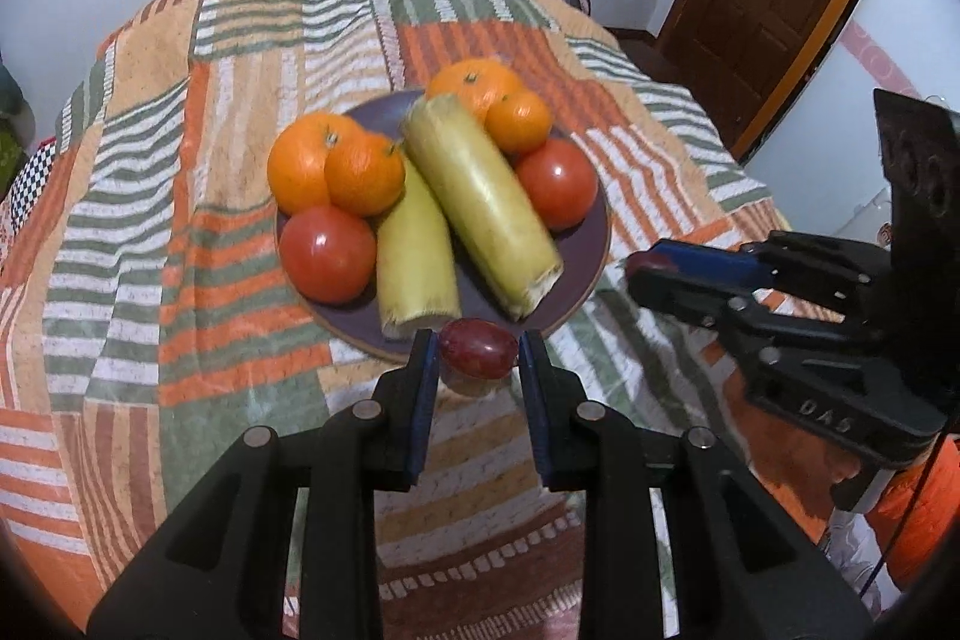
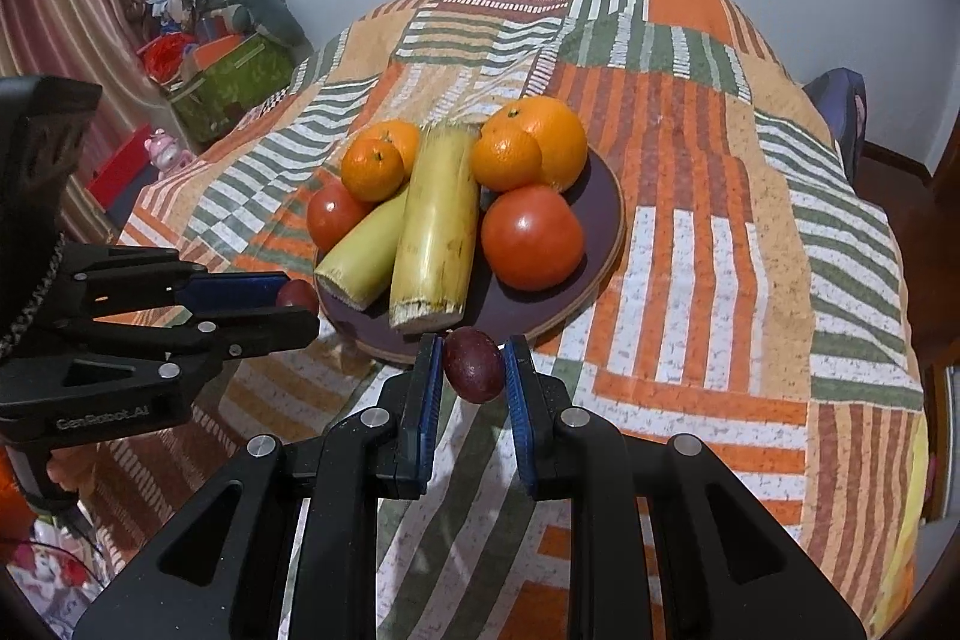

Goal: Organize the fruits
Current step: 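Grasp a grape with the left tool while the right tool grasps another grape, then place both grapes on the plate rim and open both tools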

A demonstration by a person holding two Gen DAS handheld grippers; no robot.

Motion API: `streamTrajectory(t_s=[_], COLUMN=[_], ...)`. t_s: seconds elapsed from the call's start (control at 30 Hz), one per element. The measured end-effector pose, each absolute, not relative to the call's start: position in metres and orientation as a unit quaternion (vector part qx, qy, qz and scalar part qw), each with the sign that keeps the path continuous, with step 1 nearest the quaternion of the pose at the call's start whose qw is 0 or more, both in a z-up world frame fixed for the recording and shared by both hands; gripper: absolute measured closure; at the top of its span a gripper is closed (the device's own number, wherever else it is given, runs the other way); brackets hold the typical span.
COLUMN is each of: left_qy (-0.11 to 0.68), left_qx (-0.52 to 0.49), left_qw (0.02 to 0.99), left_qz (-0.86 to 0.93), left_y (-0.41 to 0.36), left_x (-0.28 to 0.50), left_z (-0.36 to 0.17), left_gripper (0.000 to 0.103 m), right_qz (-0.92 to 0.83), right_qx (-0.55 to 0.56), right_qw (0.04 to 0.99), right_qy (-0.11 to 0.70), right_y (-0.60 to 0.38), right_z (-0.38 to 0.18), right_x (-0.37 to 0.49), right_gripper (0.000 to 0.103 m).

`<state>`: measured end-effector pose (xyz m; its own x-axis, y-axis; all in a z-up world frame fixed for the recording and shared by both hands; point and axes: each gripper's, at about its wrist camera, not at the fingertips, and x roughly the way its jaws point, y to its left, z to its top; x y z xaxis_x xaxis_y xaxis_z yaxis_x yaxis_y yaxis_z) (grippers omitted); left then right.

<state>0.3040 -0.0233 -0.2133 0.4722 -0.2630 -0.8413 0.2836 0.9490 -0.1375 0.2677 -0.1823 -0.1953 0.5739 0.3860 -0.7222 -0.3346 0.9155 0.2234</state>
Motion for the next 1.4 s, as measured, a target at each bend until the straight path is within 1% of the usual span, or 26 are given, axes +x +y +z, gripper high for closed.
streamTrajectory(t_s=[0.27, 0.53, 1.0, 1.27, 1.37, 1.4], left_qy=[0.480, 0.486, 0.478, 0.481, 0.481, 0.481], left_qx=[0.010, 0.006, 0.039, 0.027, 0.023, 0.020], left_qw=[0.864, 0.861, 0.865, 0.863, 0.864, 0.864], left_qz=[-0.153, -0.148, -0.149, -0.151, -0.148, -0.147], left_y=[-0.029, -0.028, -0.041, -0.040, -0.039, -0.037], left_x=[0.324, 0.338, 0.340, 0.339, 0.337, 0.335], left_z=[-0.210, -0.219, -0.224, -0.224, -0.223, -0.223], left_gripper=[0.076, 0.076, 0.075, 0.065, 0.064, 0.064], right_qz=[0.204, 0.200, 0.197, 0.198, 0.199, 0.200], right_qx=[0.024, 0.025, 0.039, 0.034, 0.040, 0.042], right_qw=[0.891, 0.888, 0.882, 0.876, 0.875, 0.875], right_qy=[0.406, 0.414, 0.427, 0.438, 0.440, 0.439], right_y=[-0.177, -0.175, -0.175, -0.175, -0.177, -0.177], right_z=[-0.193, -0.203, -0.214, -0.214, -0.212, -0.211], right_x=[0.280, 0.291, 0.295, 0.299, 0.300, 0.299], right_gripper=[0.084, 0.084, 0.084, 0.083, 0.079, 0.075])
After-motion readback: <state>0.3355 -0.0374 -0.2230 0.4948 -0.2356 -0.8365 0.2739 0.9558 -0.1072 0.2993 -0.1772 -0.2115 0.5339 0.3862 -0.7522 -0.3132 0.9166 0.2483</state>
